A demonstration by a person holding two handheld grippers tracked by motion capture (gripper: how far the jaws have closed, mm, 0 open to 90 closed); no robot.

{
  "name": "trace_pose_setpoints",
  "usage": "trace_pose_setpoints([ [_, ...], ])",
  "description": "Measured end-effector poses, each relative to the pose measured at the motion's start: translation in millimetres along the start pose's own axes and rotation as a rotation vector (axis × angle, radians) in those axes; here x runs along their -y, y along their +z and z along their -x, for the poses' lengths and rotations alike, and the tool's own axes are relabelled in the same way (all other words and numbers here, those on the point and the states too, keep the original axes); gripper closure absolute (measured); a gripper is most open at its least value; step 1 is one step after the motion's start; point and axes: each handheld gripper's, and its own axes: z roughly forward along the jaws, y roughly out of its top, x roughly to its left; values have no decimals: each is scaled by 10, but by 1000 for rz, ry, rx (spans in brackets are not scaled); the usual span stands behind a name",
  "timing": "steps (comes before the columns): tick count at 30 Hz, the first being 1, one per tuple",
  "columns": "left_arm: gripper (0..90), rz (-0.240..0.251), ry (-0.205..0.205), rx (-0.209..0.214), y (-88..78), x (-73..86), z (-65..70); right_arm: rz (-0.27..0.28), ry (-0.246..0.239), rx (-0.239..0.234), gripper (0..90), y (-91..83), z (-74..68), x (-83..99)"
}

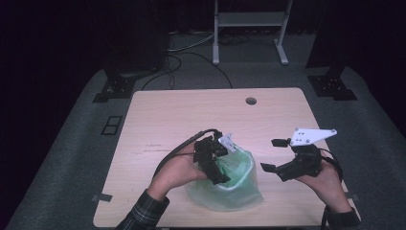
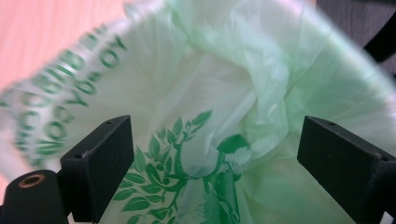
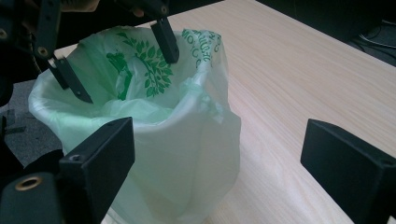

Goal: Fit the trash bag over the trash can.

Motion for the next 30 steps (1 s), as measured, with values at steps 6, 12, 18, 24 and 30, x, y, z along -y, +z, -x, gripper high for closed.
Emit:
trace_pose_setpoints([
  [6,69,121,-16,-23,-160,52,-24,-1,-4,-2,90,37,-5,13],
  [12,13,309,-41,-51,-326,192,-27,6,-2,20,90,41,-15,41],
  [18,0,427,-63,-94,-431,341,-18,15,1,36,89,21,-14,67],
  [24,0,509,-108,-136,-532,551,-13,21,15,80,90,-13,29,140],
  [30,0,553,-138,-169,-603,773,14,32,32,110,81,-64,72,195],
])
